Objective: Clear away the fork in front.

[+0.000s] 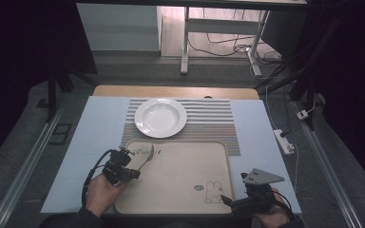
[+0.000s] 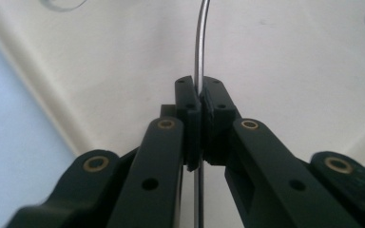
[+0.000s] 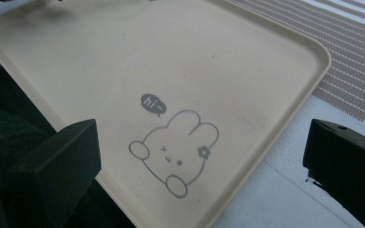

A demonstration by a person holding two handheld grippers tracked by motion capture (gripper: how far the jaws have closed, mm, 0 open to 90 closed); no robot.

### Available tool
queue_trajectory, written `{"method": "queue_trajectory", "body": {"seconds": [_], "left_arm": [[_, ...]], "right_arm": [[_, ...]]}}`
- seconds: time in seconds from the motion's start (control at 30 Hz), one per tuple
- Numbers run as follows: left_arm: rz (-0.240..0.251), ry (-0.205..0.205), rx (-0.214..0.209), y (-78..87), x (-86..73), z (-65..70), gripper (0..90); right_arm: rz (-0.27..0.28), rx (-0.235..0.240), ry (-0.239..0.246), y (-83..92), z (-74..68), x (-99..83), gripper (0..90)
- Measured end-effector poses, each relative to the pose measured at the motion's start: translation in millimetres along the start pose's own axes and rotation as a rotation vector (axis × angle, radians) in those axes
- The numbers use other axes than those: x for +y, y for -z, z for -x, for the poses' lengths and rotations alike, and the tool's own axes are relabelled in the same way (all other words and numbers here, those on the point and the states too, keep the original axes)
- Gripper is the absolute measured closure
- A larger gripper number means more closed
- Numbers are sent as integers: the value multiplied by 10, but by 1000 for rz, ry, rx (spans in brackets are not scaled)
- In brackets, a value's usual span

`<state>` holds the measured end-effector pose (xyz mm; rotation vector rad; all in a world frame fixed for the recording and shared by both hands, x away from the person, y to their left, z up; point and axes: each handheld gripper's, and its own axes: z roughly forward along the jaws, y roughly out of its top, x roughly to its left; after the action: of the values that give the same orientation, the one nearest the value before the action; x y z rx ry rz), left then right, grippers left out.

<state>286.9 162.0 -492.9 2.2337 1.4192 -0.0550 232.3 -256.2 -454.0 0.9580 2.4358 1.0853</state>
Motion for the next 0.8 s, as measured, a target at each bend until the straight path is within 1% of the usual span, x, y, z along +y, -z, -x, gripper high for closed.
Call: {"method": "queue_trajectory", "body": {"seconds": [0.17,0.23,0.27,0.37,0.47,0.53,0.63,0.7,0.73,0.8], "left_arm": [[-19,42,44,-99,-36,-48,868],[-27,56,54,-124,-43,-69,868],[-28,63,60,-137,-48,-78,867],[-31,69,69,-154,-58,-83,866],[-29,66,73,-156,-62,-77,860],[-27,69,64,-155,-66,-84,853],[-21,64,43,-154,-65,-89,775],[-23,59,46,-155,-60,-83,773],[-23,55,46,-155,-57,-84,758],[-16,53,38,-148,-52,-92,747]], "right_arm": [[-12,-6,1,12,-1,-29,0],[-11,-2,1,12,3,-38,0],[-19,0,5,9,5,-46,0],[-27,1,9,1,3,-52,0],[-34,2,18,-2,1,-52,0],[-35,4,19,-4,1,-53,0],[-33,6,13,-4,4,-53,0],[-33,6,12,-5,5,-53,0],[-32,9,12,-4,6,-53,0],[-32,9,12,-4,6,-53,0]]}}
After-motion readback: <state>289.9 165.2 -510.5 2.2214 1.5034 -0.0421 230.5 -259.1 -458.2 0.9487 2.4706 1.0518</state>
